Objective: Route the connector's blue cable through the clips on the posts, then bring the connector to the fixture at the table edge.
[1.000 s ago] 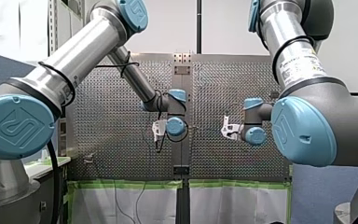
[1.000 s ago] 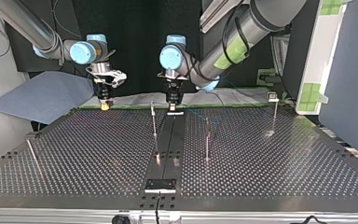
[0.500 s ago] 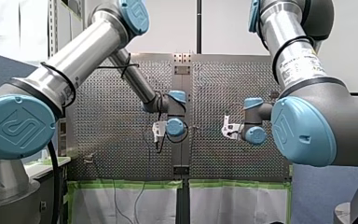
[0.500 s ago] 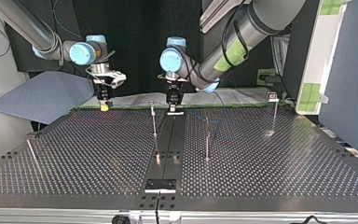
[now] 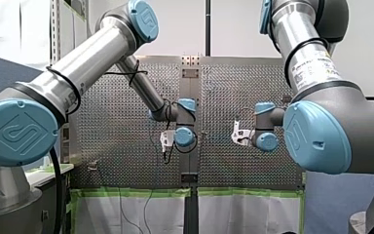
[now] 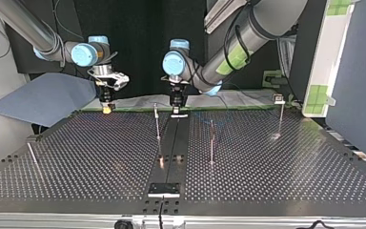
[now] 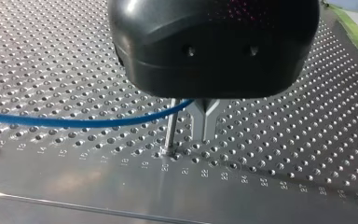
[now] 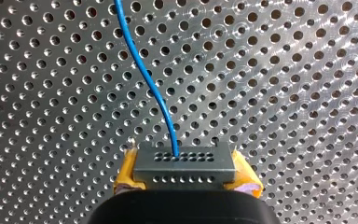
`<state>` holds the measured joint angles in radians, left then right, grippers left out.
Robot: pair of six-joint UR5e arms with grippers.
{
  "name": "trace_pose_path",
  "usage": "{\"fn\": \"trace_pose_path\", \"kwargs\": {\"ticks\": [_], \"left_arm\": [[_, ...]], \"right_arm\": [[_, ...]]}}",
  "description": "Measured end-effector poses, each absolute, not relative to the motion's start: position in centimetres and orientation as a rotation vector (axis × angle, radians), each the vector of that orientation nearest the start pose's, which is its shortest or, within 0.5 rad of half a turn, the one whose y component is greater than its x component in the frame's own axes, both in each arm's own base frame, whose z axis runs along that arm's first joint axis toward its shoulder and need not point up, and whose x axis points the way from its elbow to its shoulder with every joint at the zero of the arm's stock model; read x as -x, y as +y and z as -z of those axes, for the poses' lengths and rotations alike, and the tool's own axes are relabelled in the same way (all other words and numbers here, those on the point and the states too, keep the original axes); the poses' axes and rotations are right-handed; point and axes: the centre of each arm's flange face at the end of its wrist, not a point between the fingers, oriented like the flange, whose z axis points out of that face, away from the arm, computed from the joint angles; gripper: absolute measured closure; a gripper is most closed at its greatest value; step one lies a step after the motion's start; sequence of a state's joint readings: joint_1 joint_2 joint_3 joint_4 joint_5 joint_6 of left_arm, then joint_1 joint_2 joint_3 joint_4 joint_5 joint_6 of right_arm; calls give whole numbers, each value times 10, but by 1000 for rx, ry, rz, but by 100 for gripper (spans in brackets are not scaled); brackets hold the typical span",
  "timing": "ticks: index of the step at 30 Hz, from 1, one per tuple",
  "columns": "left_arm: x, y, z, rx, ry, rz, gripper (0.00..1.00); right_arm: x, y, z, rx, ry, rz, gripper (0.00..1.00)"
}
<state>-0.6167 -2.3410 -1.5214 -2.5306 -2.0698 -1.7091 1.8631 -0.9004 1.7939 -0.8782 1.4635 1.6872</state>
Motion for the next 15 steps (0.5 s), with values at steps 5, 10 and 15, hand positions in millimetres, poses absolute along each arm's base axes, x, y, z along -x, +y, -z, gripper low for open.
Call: {"fn": "trace_pose_path", "kwargs": {"ticks": [5,10,15], "left_arm": [[-499,-457,-105,-19,1662,155,100],[-507,-458,-111,-11,1652,157,100],[-515,-458,-118,-3,1644,158,100]], "right_arm": [[-313,-542,-90,-1468,-1105,-1571,100],[-312,-544,-91,-1466,-1102,-1570,100],[-310,-546,-91,-1460,-1102,-1570,100]]}}
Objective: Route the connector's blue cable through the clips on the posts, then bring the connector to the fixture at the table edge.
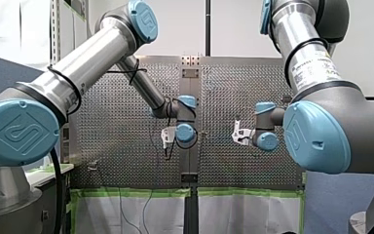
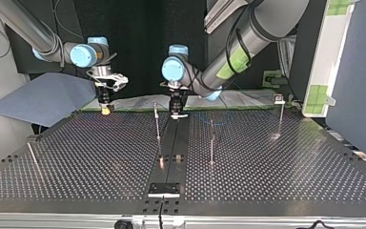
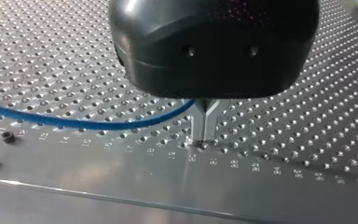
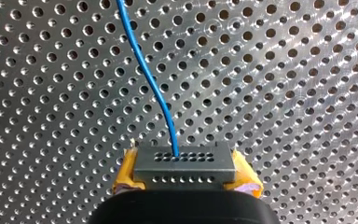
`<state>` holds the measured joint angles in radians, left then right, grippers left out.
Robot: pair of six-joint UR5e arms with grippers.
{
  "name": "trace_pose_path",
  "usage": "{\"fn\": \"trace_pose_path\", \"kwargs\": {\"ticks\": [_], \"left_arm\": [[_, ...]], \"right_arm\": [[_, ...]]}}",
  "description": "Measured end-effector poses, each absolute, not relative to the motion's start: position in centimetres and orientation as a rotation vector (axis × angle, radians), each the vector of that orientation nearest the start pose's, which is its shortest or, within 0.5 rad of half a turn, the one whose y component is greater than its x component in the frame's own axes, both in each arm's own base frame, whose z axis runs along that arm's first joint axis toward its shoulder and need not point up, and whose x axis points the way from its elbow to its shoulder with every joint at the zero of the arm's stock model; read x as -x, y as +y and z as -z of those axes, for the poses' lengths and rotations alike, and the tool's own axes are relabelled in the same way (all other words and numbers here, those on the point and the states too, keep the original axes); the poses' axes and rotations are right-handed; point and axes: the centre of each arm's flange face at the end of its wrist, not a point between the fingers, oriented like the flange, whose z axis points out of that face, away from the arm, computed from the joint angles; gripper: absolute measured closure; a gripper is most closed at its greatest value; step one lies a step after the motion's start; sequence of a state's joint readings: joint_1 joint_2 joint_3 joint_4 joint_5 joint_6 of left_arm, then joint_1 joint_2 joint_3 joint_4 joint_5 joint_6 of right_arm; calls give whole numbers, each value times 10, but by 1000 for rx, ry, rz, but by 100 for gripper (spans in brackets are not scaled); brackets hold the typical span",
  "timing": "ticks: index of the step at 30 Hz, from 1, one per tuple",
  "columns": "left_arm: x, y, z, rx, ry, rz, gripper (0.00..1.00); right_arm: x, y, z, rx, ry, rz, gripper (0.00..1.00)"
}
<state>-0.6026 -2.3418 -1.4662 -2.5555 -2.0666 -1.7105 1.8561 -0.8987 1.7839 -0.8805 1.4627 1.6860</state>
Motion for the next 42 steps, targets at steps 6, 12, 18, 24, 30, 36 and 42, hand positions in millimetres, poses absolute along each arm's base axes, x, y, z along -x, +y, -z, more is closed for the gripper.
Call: {"fn": "trace_pose_path", "kwargs": {"ticks": [6,12,18,24,30,36,42], "left_arm": [[-519,-458,-122,1,1641,156,100],[-514,-460,-121,-9,1658,150,100],[-503,-466,-119,-27,1681,132,100],[-488,-468,-113,-48,1714,89,100],[-473,-465,-104,-58,1744,51,100],[-473,-465,-103,-57,1745,47,100],[-478,-469,-109,-58,1733,57,100]], "right_arm": [[-310,-548,-92,-1462,-1101,-1567,100],[-311,-546,-90,-1476,-1102,-1558,100],[-314,-543,-87,-1493,-1102,-1548,100],[-315,-540,-85,-1512,-1102,-1533,100],[-315,-539,-84,-1521,-1104,-1526,100],[-314,-541,-85,-1513,-1103,-1531,100],[-314,-545,-88,-1503,-1099,-1538,100]]}}
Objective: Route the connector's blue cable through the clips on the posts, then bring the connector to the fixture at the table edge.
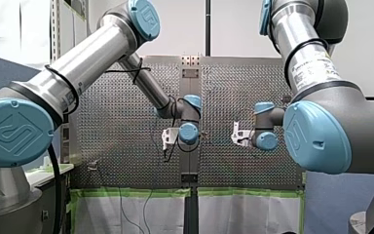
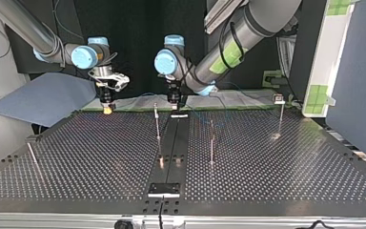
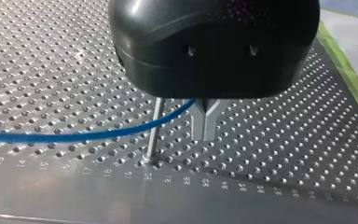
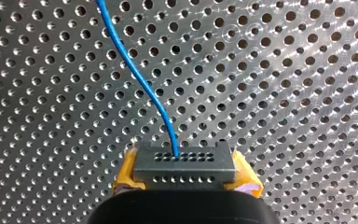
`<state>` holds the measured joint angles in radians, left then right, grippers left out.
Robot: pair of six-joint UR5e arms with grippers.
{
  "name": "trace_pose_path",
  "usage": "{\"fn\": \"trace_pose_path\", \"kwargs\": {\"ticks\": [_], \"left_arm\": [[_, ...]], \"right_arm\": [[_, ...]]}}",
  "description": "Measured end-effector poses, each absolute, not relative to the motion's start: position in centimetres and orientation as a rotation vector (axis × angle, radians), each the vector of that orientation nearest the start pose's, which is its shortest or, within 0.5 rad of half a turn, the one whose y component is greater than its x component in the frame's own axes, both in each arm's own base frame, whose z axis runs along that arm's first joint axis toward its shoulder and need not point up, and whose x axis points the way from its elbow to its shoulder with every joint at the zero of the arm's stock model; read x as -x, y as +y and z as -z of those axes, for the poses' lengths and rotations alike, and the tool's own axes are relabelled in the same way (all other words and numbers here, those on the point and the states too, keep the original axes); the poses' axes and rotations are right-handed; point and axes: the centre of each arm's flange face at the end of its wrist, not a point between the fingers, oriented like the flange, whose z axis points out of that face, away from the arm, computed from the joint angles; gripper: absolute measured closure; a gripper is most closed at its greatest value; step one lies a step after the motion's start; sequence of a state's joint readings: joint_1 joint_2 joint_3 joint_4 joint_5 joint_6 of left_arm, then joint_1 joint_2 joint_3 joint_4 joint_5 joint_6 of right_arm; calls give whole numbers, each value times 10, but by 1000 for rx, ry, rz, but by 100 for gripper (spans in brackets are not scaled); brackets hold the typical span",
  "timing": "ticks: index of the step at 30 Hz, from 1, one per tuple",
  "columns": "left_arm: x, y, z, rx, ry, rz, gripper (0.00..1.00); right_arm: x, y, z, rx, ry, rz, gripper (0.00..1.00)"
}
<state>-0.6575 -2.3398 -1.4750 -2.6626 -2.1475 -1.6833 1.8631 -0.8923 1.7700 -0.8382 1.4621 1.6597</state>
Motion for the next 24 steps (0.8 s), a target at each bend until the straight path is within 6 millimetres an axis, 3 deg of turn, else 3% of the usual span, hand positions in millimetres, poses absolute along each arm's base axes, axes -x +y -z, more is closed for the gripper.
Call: {"fn": "trace_pose_path", "kwargs": {"ticks": [24], "left_arm": [[-495,-477,-133,-45,1716,80,100]], "right_arm": [[-317,-553,-95,-1509,-1076,-1585,100]]}}
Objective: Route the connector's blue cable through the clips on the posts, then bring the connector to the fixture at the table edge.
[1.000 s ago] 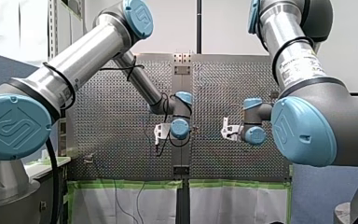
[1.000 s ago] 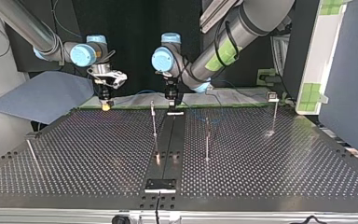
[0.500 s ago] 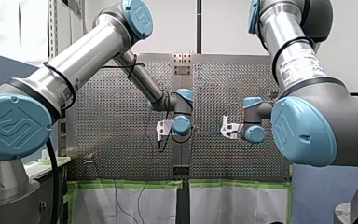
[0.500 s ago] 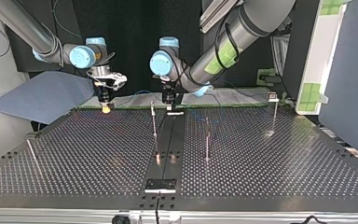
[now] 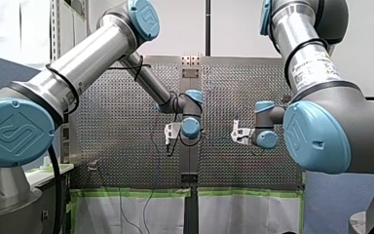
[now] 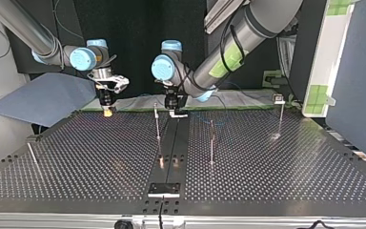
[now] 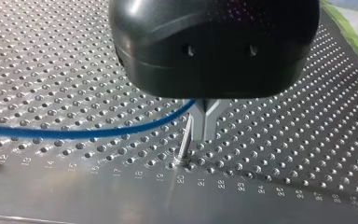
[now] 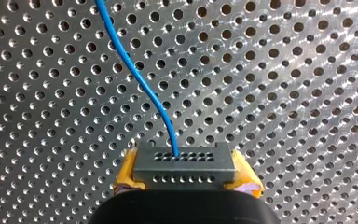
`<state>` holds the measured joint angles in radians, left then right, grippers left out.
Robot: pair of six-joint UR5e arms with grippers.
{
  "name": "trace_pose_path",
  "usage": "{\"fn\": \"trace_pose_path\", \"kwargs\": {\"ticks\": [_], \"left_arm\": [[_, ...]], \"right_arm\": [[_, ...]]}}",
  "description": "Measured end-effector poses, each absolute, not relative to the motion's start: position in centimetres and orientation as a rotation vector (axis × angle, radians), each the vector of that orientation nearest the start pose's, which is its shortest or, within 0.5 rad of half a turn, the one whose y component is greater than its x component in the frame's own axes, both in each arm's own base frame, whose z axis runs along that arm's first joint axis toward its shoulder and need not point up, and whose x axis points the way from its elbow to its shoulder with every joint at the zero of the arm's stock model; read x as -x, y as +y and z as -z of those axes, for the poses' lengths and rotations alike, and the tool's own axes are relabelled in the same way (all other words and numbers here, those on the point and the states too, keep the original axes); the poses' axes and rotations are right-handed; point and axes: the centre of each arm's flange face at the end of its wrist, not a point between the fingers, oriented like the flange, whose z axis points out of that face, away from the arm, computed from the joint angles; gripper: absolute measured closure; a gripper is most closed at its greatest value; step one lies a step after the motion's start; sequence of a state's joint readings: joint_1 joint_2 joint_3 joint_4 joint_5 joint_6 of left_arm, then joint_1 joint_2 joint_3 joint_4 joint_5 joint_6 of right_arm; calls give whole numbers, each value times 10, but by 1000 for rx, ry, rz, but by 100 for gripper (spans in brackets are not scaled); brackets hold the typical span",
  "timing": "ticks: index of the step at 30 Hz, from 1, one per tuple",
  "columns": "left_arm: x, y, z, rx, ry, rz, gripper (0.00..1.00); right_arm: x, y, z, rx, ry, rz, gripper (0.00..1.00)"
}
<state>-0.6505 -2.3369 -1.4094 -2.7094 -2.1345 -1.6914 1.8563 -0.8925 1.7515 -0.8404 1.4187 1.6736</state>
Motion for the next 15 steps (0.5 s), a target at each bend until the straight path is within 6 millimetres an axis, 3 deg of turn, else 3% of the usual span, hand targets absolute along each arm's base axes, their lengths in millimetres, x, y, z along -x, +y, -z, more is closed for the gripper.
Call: {"fn": "trace_pose_path", "kwargs": {"ticks": [15], "left_arm": [[-508,-474,-135,-50,1700,116,100]], "right_arm": [[-309,-559,-97,-1471,-1097,-1606,100]]}}
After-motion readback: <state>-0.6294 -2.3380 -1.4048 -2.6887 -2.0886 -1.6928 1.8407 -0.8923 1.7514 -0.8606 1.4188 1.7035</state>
